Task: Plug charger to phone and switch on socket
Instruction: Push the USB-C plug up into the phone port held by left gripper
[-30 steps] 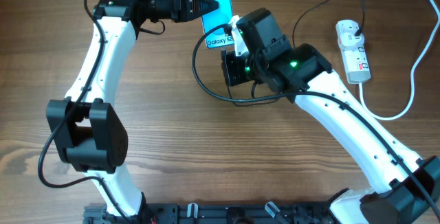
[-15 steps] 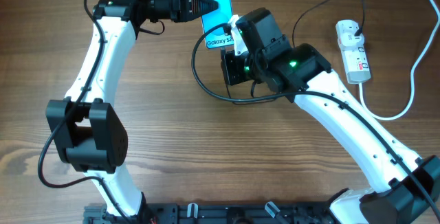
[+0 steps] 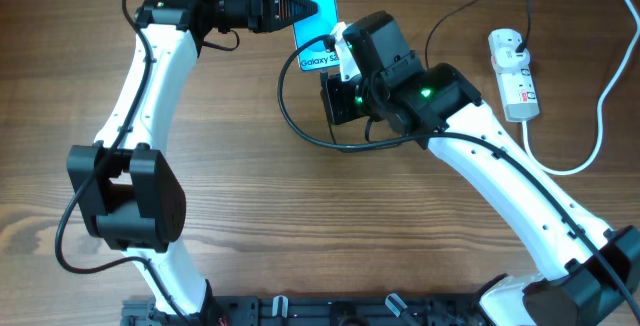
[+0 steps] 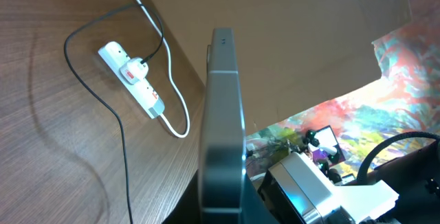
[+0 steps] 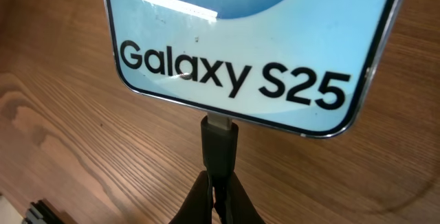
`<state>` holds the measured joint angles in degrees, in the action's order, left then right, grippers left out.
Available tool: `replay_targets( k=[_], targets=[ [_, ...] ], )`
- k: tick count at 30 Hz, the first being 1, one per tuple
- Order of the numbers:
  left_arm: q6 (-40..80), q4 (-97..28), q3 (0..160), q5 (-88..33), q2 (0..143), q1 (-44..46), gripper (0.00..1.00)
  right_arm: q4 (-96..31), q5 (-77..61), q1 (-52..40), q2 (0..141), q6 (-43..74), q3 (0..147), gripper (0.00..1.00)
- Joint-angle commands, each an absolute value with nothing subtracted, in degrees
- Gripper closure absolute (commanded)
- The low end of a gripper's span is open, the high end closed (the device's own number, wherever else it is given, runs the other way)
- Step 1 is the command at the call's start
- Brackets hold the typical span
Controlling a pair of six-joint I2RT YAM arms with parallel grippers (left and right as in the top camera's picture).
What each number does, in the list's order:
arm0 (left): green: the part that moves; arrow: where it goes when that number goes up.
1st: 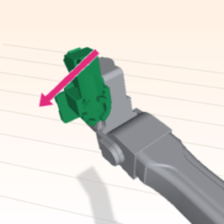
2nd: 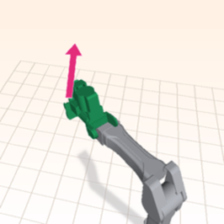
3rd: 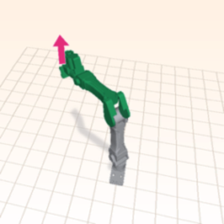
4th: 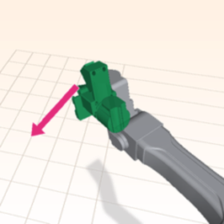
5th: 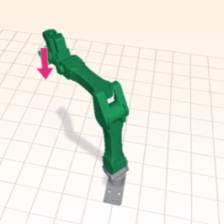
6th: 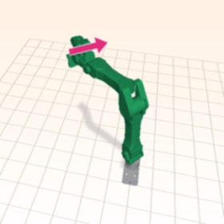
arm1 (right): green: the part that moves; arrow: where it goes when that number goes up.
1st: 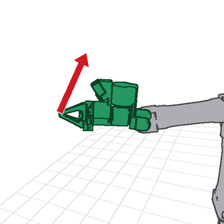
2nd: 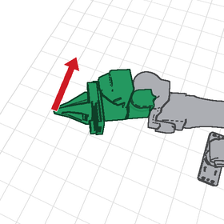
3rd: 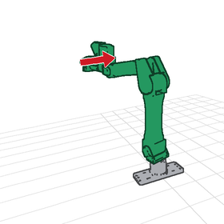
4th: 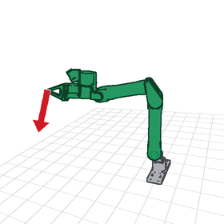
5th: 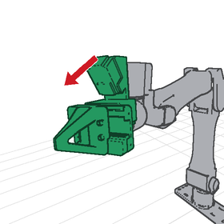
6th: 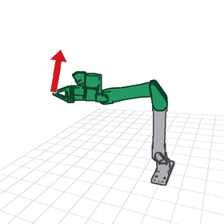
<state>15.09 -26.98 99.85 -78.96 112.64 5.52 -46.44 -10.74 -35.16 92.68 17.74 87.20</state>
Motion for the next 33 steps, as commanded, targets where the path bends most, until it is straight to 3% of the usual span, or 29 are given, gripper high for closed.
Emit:
replay_targets(
  k=[1, 33],
  targets=[
    [13.4, -26.9, 100.4, -81.4, 112.4, 5.5, 0.96, -46.3, -11.7, -35.2, 93.4, 16.4, 87.4, 0.96],
    [8.9, -30.9, 100.4, -82.2, 112.4, 5.5, 0.96, -43.8, -11.7, -35.0, 93.4, 13.9, 87.4, 0.96]
  ],
)
